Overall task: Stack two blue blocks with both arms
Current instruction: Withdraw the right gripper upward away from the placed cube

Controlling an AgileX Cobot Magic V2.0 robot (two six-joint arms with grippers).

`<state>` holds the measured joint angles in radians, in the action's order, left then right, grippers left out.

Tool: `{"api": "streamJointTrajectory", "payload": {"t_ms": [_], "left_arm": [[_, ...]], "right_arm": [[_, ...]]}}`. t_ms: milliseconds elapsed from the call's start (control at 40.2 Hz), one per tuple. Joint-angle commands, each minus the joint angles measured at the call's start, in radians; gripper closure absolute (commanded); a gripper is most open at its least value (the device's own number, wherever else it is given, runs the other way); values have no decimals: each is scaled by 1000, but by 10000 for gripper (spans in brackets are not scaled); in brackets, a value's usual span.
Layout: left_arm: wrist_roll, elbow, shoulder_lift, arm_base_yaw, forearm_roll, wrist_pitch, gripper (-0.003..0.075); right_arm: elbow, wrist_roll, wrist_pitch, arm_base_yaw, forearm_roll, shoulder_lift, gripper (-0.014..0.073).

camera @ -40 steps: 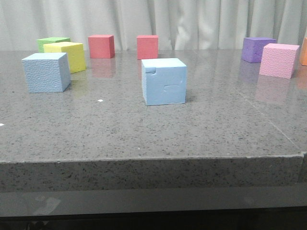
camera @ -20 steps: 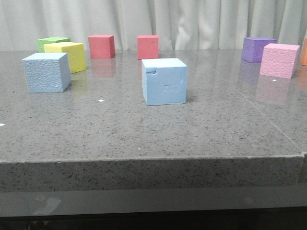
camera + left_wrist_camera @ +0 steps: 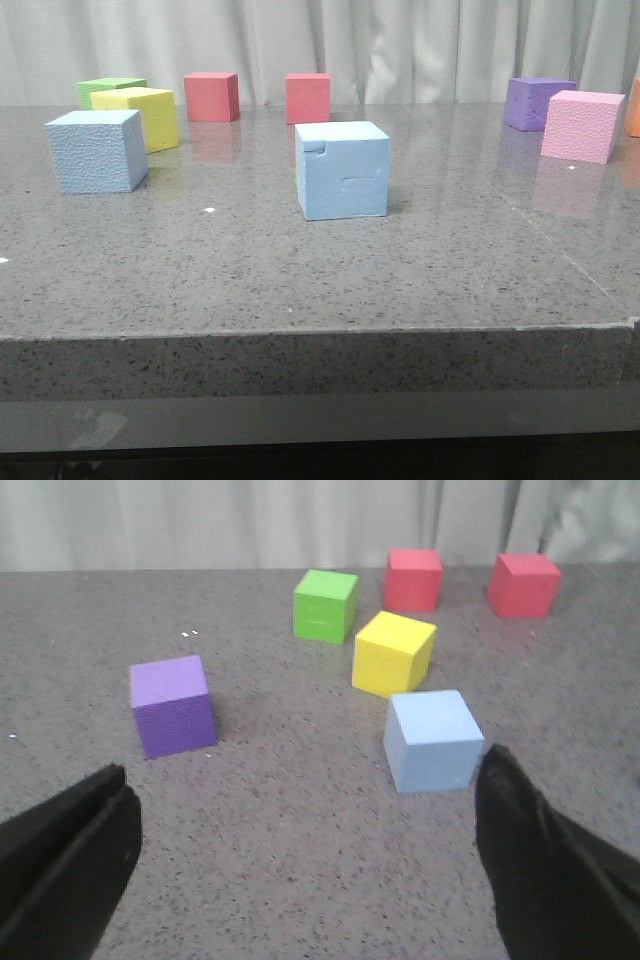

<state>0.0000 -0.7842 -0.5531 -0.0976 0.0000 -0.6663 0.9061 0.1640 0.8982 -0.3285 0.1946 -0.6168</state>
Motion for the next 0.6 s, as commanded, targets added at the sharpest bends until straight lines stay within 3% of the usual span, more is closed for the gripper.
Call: {"api": "streamJointTrajectory", "payload": {"t_ms": [0, 323, 572], "left_arm": [[35, -91, -76, -67, -13, 5, 60], [210, -287, -407, -279, 0, -165, 60], [211, -457, -657, -298, 6, -236, 60]], "right_arm": [[22, 0, -71, 4, 14, -1, -52], [22, 0, -71, 4, 14, -1, -52], [22, 0, -71, 4, 14, -1, -52]]}}
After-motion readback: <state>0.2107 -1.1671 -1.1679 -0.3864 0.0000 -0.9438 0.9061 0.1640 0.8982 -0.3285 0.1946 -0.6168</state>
